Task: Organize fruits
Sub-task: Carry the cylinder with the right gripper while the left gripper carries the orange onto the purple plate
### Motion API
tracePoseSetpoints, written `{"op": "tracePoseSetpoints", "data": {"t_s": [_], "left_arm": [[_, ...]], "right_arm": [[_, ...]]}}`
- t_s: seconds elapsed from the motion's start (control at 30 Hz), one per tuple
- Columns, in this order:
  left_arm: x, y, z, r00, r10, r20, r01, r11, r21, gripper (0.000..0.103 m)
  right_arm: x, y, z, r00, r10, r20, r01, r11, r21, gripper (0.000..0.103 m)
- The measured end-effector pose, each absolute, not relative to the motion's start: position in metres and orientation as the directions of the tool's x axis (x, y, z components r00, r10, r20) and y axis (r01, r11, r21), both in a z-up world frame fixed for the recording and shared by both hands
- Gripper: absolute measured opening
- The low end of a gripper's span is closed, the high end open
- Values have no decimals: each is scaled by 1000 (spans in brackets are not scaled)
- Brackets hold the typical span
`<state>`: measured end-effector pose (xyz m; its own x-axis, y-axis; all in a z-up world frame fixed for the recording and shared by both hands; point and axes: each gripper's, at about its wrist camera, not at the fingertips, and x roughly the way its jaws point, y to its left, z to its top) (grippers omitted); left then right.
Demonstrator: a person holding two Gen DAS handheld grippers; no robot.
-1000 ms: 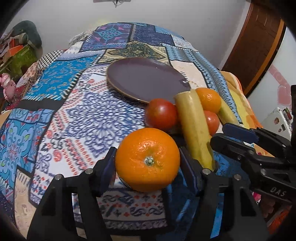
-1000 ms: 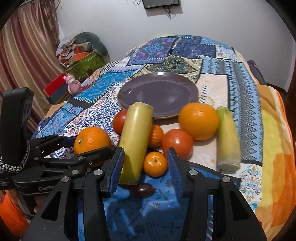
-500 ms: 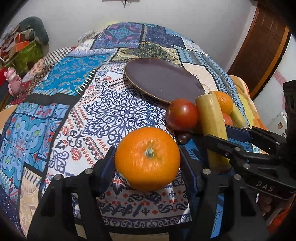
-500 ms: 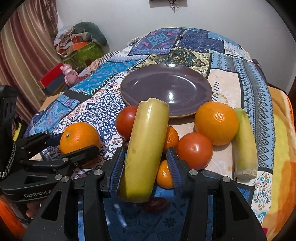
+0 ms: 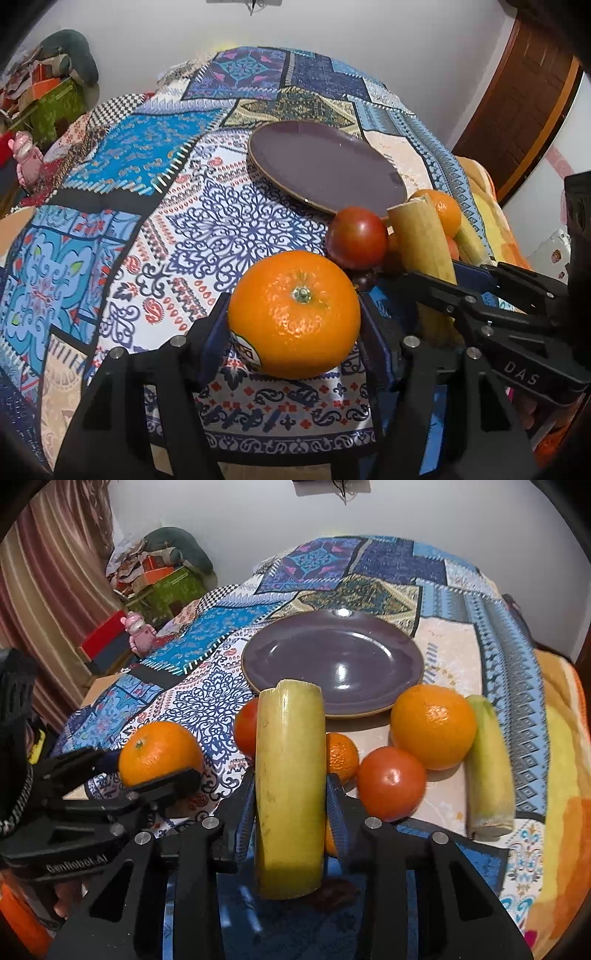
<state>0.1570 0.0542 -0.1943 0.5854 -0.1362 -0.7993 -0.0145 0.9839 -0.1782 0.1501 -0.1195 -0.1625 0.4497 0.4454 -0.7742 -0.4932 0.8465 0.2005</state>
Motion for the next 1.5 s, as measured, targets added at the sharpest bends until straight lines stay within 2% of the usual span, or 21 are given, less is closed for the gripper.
{"op": "tracePoseSetpoints", "data": {"t_s": [0.33, 0.97, 1.27, 1.5], "left_arm": [[152, 49, -162, 637, -123, -761, -11, 986, -168, 65], [198, 46, -112, 718, -91, -690, 6, 992, -125, 65], [235, 52, -111, 714, -72, -696, -12, 993, -115, 65], [261, 58, -124, 689, -54, -722, -33, 994, -107, 65]], "right_arm": [[149, -136, -135, 500, 477, -723, -470, 851, 236, 34], [197, -152, -87, 645, 425, -636, -423, 891, 166, 34], [226, -142, -90, 646, 407, -646, -429, 893, 134, 34], [250, -135, -109, 609, 394, -688, -420, 896, 141, 34]]}}
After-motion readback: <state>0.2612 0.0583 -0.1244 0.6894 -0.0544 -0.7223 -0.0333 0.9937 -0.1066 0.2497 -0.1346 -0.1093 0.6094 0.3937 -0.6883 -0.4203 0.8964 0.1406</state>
